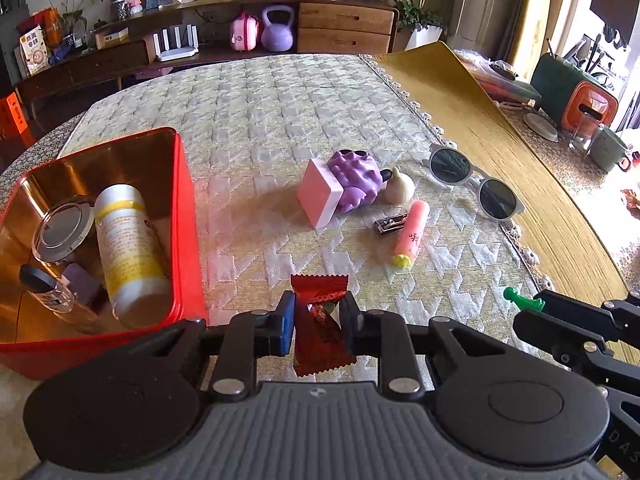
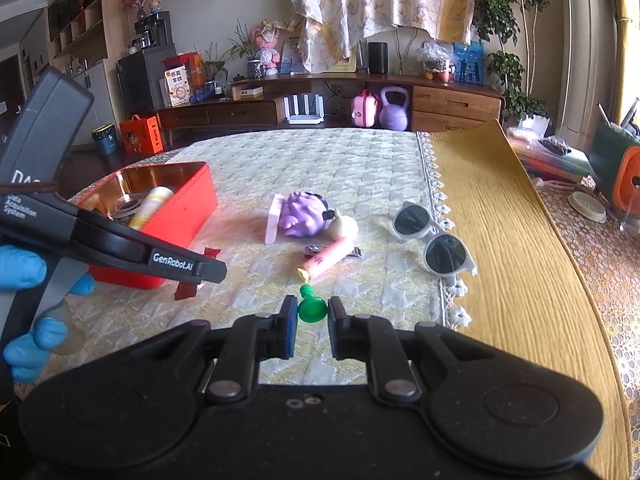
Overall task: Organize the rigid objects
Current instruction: 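Carry the red candy and green pushpin with both tools over the red box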
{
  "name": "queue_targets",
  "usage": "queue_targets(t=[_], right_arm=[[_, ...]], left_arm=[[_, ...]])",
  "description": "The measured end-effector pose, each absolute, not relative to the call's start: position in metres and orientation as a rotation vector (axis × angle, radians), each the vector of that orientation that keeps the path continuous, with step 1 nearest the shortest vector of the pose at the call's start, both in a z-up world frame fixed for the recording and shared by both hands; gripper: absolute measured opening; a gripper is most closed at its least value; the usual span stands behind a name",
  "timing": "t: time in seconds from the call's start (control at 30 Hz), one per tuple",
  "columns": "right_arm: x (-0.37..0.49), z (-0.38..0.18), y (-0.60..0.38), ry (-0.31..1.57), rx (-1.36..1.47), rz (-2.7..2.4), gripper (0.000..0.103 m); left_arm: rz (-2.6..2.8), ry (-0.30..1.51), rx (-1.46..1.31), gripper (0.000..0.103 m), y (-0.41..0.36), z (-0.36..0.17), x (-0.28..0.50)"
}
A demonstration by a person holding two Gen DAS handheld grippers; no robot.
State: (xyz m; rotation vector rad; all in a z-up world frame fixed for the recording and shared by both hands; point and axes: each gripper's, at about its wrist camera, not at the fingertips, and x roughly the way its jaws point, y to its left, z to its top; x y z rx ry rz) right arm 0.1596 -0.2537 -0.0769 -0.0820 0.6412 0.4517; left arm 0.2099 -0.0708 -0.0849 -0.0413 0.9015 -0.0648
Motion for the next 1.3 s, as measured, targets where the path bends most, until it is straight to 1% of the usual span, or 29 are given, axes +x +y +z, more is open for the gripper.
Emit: queue_targets(t=[0.37,0.7,1.0,1.3], right_arm=[[0.153,-0.050,-0.217,0.600,-0.127,0.523,0.015],[0.158,-0.039,-0.165,0.599,-0.149,0.600,0.015],[0.167,-0.037,-0.120,0.609,-0.188,0.664,0.015],[0.191,-0.047,-0.075,0.667,-0.176,0.709,0.015]], left_arm=[[-0.072,0.856,-0.086,0.023,-0.035,-0.050,0.184],[0.029,0.799,-0.086,0.023,0.029,-0.032,0.181],[0.082,0.787,-0.093,0.023,0.086,-0.029,0.196],[0.114,0.800,-0.073,0.023,0.116,-0.041,0.219]])
